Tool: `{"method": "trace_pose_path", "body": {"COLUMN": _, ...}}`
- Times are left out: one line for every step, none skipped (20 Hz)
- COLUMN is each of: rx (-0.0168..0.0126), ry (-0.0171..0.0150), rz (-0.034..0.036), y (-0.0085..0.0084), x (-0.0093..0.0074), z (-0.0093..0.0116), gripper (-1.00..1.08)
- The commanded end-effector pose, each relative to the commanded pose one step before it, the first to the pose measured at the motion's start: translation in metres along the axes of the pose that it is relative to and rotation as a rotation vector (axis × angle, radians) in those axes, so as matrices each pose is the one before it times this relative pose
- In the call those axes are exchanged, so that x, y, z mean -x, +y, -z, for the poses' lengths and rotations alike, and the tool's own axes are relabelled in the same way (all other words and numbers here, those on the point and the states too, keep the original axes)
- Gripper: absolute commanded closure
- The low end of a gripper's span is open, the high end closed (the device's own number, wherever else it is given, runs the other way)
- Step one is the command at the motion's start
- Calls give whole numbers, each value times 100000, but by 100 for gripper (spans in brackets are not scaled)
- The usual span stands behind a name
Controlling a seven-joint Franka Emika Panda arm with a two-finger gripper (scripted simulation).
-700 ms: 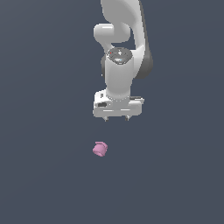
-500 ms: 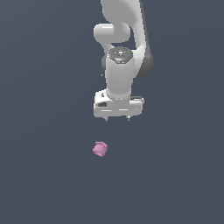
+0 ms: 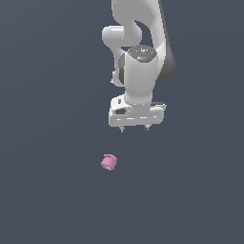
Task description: Pick up the object and move it to a goal position.
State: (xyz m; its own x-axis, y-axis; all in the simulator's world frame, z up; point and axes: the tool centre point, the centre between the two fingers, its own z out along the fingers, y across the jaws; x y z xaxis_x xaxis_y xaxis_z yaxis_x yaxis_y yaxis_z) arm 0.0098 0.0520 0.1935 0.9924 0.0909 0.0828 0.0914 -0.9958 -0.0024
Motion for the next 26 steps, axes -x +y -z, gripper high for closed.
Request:
{"method": "trace_pose_path", "body": {"rx": 42, "ry": -14, "rz": 42, "y": 54, "x": 53, "z": 11, "gripper": -92}}
{"method": "trace_pose_path", "body": {"rx": 0, "ry": 0, "rz": 0, "y": -19, "x": -14, "z": -8, "gripper": -92}}
{"method": "trace_pose_path", "body": {"rx": -10, "ry": 4, "rz": -182, "y": 37, "x": -37, "z": -18, "gripper": -92}}
{"method": "trace_pose_path", "body": {"rx": -11, "ry": -45, "rz": -313, "y": 63, "x": -64, "z": -60, "gripper": -92}}
{"method": "trace_pose_path", "body": {"rx": -15, "ry": -81, "rz": -471, "y": 107, "x": -88, "z": -92, "gripper": -92}}
{"method": "trace_pose_path", "body": {"rx": -18, "ry": -113, "rz": -619, "y": 144, "x": -113, "z": -124, "gripper": -92}}
{"method": "trace_pose_path", "body": {"rx": -20, "ry": -144, "rz": -764, "y": 180, "x": -138, "z": -155, "gripper": -92}}
{"method": "trace_pose_path", "body": {"rx": -21, "ry": -172, "rz": -902, "y": 214, "x": -163, "z": -185, "gripper": -92}}
{"method": "trace_pose_path", "body": {"rx": -21, "ry": -194, "rz": -1024, "y": 242, "x": -186, "z": -211, "gripper": -92}}
{"method": "trace_pose_path", "body": {"rx": -19, "ry": -215, "rz": -1158, "y": 271, "x": -212, "z": -240, "gripper": -92}}
{"method": "trace_pose_path", "body": {"rx": -16, "ry": -236, "rz": -1292, "y": 299, "x": -239, "z": -270, "gripper": -92}}
{"method": "trace_pose_path", "body": {"rx": -11, "ry": -260, "rz": -1423, "y": 331, "x": -263, "z": -300, "gripper": -92}}
{"method": "trace_pose_path", "body": {"rx": -3, "ry": -287, "rz": -1562, "y": 364, "x": -289, "z": -334, "gripper": -92}}
{"method": "trace_pose_path", "body": {"rx": 7, "ry": -313, "rz": -1700, "y": 396, "x": -315, "z": -369, "gripper": -92}}
{"method": "trace_pose_path", "body": {"rx": 19, "ry": -336, "rz": -1836, "y": 427, "x": -342, "z": -404, "gripper": -92}}
{"method": "trace_pose_path", "body": {"rx": 33, "ry": -360, "rz": -1974, "y": 459, "x": -368, "z": -441, "gripper": -92}}
{"method": "trace_pose_path", "body": {"rx": 51, "ry": -384, "rz": -2110, "y": 490, "x": -395, "z": -479, "gripper": -92}}
{"method": "trace_pose_path", "body": {"rx": 72, "ry": -406, "rz": -2244, "y": 520, "x": -422, "z": -518, "gripper": -92}}
{"method": "trace_pose_path", "body": {"rx": 96, "ry": -428, "rz": -2377, "y": 550, "x": -448, "z": -559, "gripper": -92}}
{"method": "trace_pose_path", "body": {"rx": 121, "ry": -442, "rz": -2472, "y": 571, "x": -468, "z": -593, "gripper": -92}}
{"method": "trace_pose_path", "body": {"rx": 135, "ry": -418, "rz": -2356, "y": 542, "x": -448, "z": -575, "gripper": -92}}
{"method": "trace_pose_path", "body": {"rx": 144, "ry": -387, "rz": -2199, "y": 504, "x": -421, "z": -547, "gripper": -92}}
{"method": "trace_pose_path", "body": {"rx": 149, "ry": -356, "rz": -2045, "y": 467, "x": -393, "z": -517, "gripper": -92}}
{"method": "trace_pose_path", "body": {"rx": 151, "ry": -327, "rz": -1893, "y": 431, "x": -365, "z": -486, "gripper": -92}}
{"method": "trace_pose_path", "body": {"rx": 150, "ry": -299, "rz": -1744, "y": 396, "x": -337, "z": -454, "gripper": -92}}
{"method": "trace_pose_path", "body": {"rx": 146, "ry": -271, "rz": -1594, "y": 360, "x": -309, "z": -420, "gripper": -92}}
